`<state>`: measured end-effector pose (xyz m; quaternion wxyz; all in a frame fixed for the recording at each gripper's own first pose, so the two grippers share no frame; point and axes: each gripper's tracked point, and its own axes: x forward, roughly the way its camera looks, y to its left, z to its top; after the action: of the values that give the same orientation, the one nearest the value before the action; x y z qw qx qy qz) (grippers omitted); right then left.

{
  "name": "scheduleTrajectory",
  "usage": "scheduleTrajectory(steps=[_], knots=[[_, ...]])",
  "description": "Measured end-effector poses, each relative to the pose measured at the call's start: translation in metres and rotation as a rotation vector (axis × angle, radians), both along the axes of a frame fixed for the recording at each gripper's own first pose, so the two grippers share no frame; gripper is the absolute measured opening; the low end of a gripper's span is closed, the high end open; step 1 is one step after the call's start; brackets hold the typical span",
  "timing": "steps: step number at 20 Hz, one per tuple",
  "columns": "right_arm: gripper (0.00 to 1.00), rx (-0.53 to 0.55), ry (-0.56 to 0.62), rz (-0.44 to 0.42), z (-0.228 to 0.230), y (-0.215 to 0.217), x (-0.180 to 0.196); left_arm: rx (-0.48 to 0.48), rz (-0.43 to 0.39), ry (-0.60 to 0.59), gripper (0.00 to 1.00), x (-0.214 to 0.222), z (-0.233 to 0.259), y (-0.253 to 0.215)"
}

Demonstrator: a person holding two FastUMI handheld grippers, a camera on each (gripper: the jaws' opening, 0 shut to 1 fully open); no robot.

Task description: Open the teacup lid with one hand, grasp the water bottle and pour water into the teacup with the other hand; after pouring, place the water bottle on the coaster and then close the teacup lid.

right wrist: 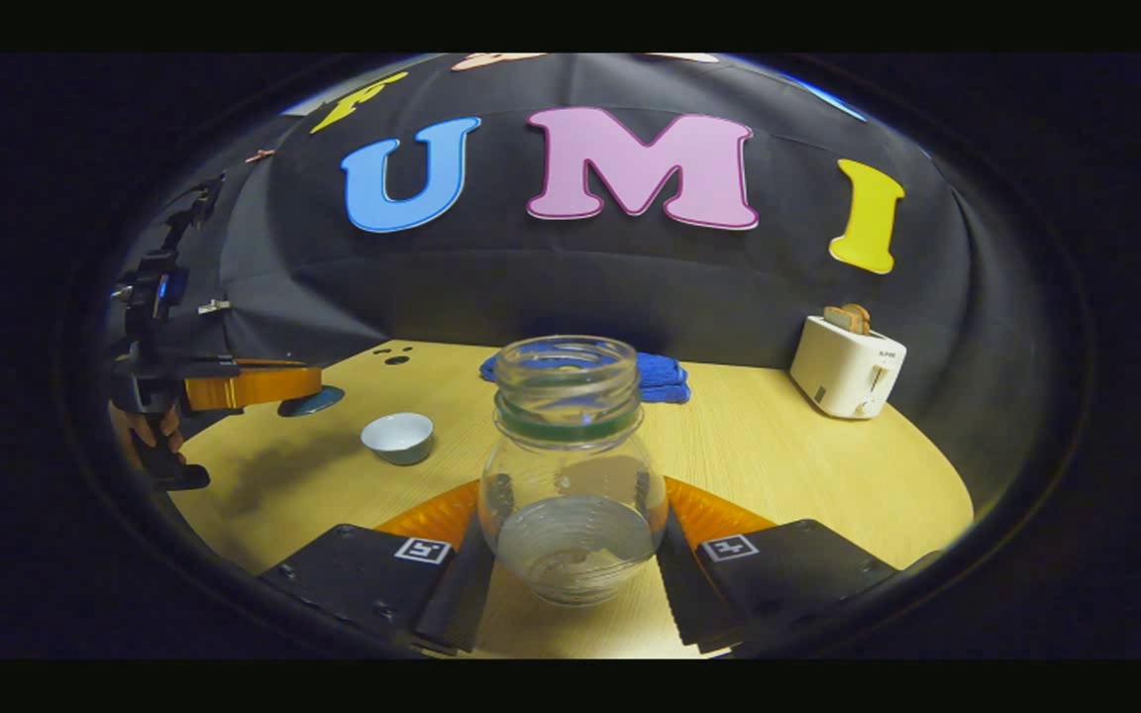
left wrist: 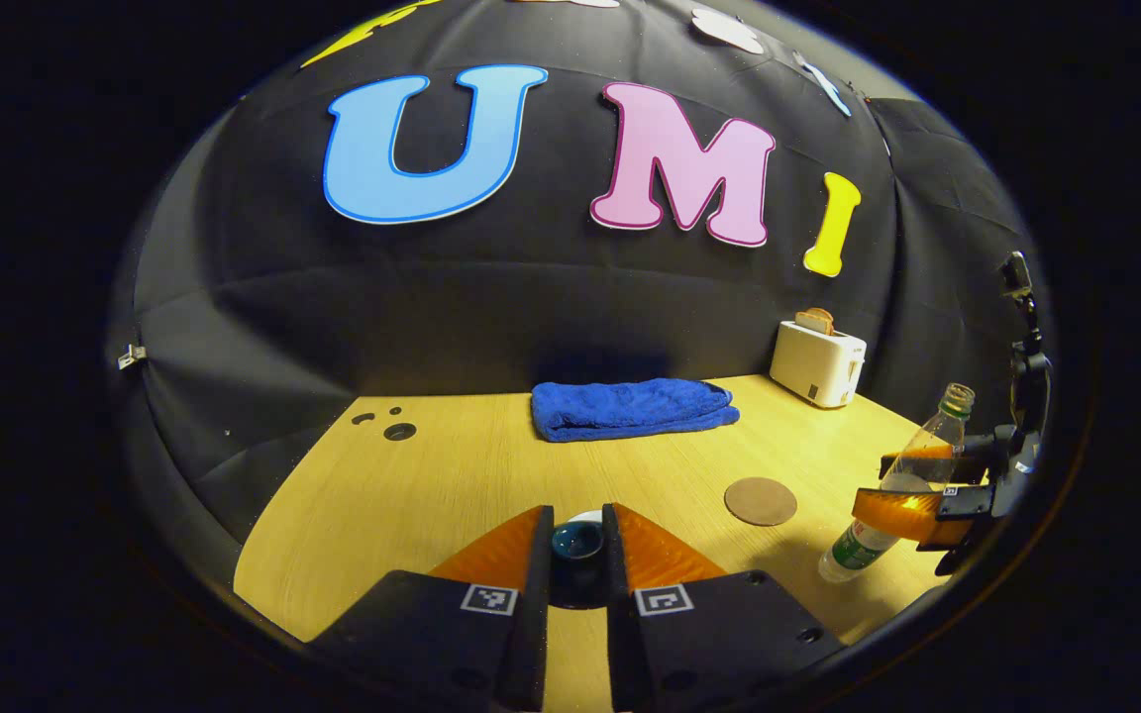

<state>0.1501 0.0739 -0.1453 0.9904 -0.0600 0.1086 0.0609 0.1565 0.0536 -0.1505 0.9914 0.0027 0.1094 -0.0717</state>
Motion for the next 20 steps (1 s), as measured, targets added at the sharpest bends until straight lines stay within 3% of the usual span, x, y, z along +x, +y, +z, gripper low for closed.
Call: scheduleTrajectory(steps=[2, 5, 9, 10, 14, 15, 20], knots=[[0.72, -0.081, -0.034, -0.007, 0.017, -0.004, 0.011, -0.014, 0.017, -0.012, 0.29, -0.005, 0.007, 0.005], [0.76, -0.249, -0.09, 0.0, 0.038, -0.007, 0.035, -0.043, 0.055, -0.032, 0.25, -0.015, 0.015, 0.018], [0.8, -0.49, -0.171, 0.057, 0.052, 0.007, 0.073, -0.072, 0.117, -0.052, 0.29, -0.03, 0.019, 0.045], [0.76, -0.538, -0.185, 0.073, 0.052, 0.014, 0.079, -0.076, 0.132, -0.055, 0.25, -0.034, 0.019, 0.053], [0.72, -0.71, -0.223, 0.174, 0.042, 0.054, 0.107, -0.078, 0.21, -0.064, 0.29, -0.052, 0.014, 0.095], [0.76, -0.761, -0.234, 0.207, 0.036, 0.066, 0.112, -0.087, 0.229, -0.062, 0.32, -0.057, 0.01, 0.104], [0.76, -0.903, -0.268, 0.284, 0.016, 0.094, 0.127, -0.113, 0.272, -0.056, 0.29, -0.063, 0.003, 0.129]])
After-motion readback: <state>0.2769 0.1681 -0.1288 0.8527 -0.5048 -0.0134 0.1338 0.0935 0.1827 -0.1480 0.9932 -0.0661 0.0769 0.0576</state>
